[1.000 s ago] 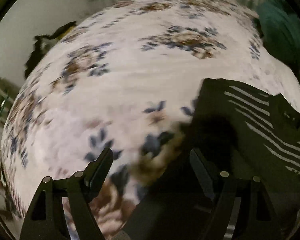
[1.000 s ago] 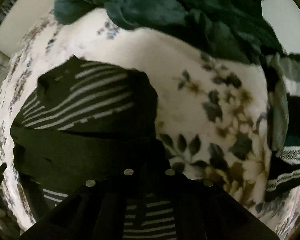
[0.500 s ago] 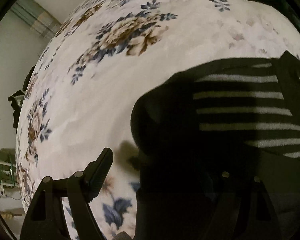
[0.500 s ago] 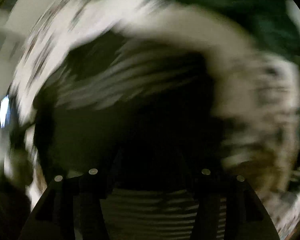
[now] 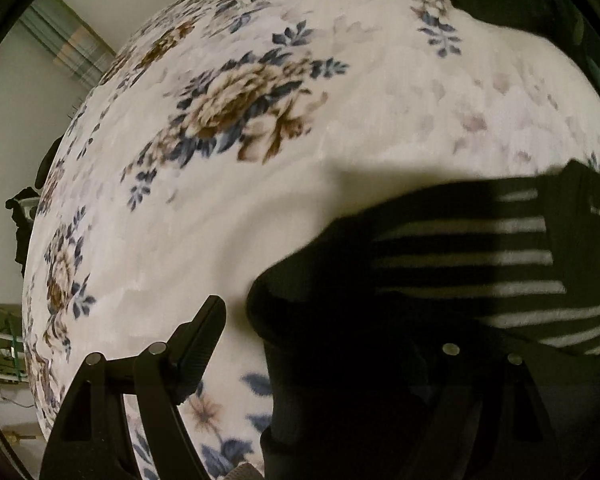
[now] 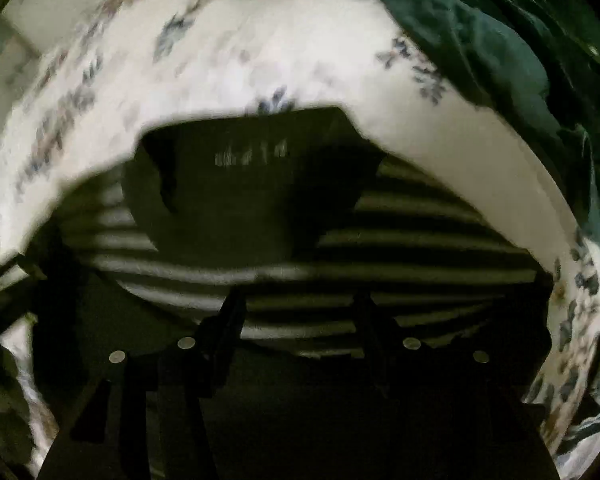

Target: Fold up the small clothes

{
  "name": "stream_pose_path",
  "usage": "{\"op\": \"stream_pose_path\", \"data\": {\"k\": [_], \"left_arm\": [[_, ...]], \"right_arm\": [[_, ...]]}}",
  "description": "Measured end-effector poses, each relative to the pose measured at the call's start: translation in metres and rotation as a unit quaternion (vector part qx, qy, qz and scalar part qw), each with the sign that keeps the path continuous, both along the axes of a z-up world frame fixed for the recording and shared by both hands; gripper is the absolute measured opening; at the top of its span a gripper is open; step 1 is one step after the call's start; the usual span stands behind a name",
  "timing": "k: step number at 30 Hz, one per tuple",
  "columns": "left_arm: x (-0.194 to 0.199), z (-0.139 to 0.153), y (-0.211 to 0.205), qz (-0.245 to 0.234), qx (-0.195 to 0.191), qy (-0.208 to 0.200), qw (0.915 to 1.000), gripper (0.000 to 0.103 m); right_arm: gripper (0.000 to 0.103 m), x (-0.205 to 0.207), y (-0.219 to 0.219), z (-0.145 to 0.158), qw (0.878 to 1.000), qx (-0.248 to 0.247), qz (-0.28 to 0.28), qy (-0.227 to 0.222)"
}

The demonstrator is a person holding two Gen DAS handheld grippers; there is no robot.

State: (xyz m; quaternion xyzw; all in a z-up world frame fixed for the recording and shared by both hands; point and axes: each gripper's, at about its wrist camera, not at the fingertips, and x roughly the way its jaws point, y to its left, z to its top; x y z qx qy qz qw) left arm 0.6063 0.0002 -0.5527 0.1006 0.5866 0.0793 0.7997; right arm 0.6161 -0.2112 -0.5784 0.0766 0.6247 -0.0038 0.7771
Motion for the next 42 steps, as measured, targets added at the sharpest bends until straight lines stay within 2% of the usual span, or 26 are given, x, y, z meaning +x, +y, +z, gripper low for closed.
{"op": "stream_pose_path", "data": {"k": [3,5,6,7,9,12,14,16,18,20,22,24,26,29,32,34,38,42], "left_arm": [[0.005,-0.003,0.001,0.002,-0.004,0.001,1.0000,0.080],[0.008,-0.005,0.001,0.001,-0.006,0.003,1.0000,0.080],[0.011,-0.005,0.001,-0.003,-0.002,0.003,1.0000,0.080],[0.012,-0.004,0.000,-0.006,0.000,0.002,1.0000,0.080],[0.018,0.000,-0.001,-0.013,0.006,-0.006,0.9999,0.080],[0.027,0.003,0.000,-0.019,0.018,-0.018,0.9995,0.080],[0.034,0.002,0.004,-0.015,0.026,-0.018,0.9994,0.080],[0.042,0.005,0.013,0.000,0.021,-0.014,0.9997,0.080],[0.041,0.019,0.029,0.023,0.000,-0.030,0.9993,0.080],[0.034,0.038,0.050,0.050,-0.030,-0.054,0.9968,0.080],[0.023,0.049,0.065,0.070,-0.050,-0.069,0.9938,0.080],[0.004,0.055,0.079,0.087,-0.055,-0.075,0.9919,0.080],[-0.009,0.050,0.079,0.076,-0.057,-0.060,0.9937,0.080],[-0.012,0.024,0.065,0.047,-0.037,-0.026,0.9979,0.080],[-0.004,-0.004,0.057,0.042,-0.018,-0.003,0.9989,0.080],[0.007,-0.016,0.057,0.054,-0.018,0.003,0.9984,0.080],[0.030,-0.024,0.057,0.063,-0.022,-0.003,0.9978,0.080],[0.045,-0.020,0.056,0.049,-0.003,-0.011,0.9987,0.080]], "right_arm": [[0.058,-0.015,0.006,0.004,0.994,0.093,0.029,0.044],[0.058,-0.030,0.021,-0.014,0.980,0.154,0.062,0.109],[0.058,-0.037,0.029,-0.027,0.972,0.171,0.074,0.142],[0.058,-0.040,0.032,-0.035,0.971,0.169,0.075,0.154],[0.056,-0.036,0.028,-0.051,0.981,0.131,0.050,0.137],[0.056,-0.019,0.008,-0.049,0.986,0.138,-0.019,0.095],[0.056,-0.007,-0.001,-0.033,0.993,0.103,-0.047,0.044],[0.056,0.006,-0.005,-0.019,0.998,0.041,-0.048,0.003],[0.056,0.016,-0.010,-0.016,0.999,0.019,-0.038,0.008],[0.057,0.015,-0.019,-0.010,0.999,0.026,-0.038,0.013],[0.059,0.004,-0.035,0.004,0.999,0.019,-0.037,0.002],[0.065,-0.009,-0.042,0.014,0.999,0.022,-0.036,-0.004],[0.065,-0.024,-0.046,0.018,0.999,0.036,-0.022,0.003],[0.065,-0.058,-0.064,0.021,0.999,0.037,0.004,0.017],[0.065,-0.080,-0.070,0.003,0.999,-0.005,0.029,0.038],[0.065,-0.087,-0.080,-0.001,0.998,-0.043,0.031,0.022],[0.065,-0.062,-0.096,-0.007,0.993,-0.117,-0.007,-0.032],[0.065,-0.033,-0.107,-0.016,0.990,-0.136,-0.038,-0.029]]}}
